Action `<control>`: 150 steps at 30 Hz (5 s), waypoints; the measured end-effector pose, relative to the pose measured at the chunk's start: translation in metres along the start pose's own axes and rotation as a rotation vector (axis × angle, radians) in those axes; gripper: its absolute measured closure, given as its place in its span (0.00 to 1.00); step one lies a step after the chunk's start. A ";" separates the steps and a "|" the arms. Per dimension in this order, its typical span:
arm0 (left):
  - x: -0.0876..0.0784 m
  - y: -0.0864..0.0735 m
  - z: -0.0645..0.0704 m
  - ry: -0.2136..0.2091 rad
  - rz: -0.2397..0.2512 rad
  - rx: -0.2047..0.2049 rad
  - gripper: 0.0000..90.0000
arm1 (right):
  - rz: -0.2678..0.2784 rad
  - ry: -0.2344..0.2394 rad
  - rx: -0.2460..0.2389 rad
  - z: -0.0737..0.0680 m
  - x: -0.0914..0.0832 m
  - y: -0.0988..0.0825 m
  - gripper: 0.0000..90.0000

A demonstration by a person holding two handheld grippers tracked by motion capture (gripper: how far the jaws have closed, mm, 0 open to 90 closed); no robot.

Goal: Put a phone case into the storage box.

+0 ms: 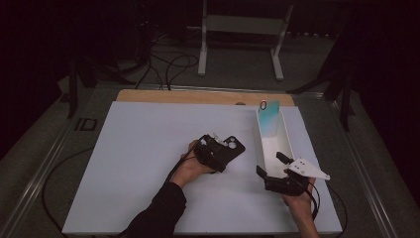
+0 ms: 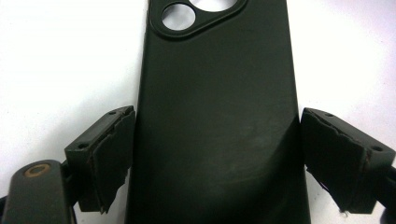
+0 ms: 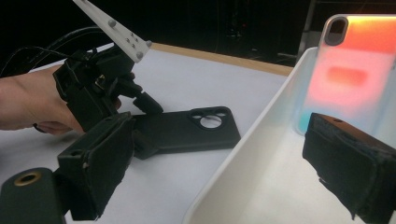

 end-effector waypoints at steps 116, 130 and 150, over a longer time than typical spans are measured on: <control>-0.128 -0.002 0.022 -0.145 0.453 -0.022 0.17 | -0.114 0.377 0.194 -0.048 0.063 0.085 0.96; -0.137 -0.025 0.007 -0.163 0.442 -0.039 0.15 | -0.073 0.458 0.130 -0.052 0.053 0.088 0.95; -0.136 -0.028 0.030 -0.339 0.432 0.035 0.28 | -0.016 0.654 0.049 -0.086 0.054 0.098 0.95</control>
Point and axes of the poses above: each handheld gripper's, and its own axes: x roughly forward along the jaws, y roughly out of its top, z roughly to its right, the point moved 7 cm from there along x, roughly forward along the jaws, and after that the axes turned 8 degrees about -x, right-handed, at the moved point
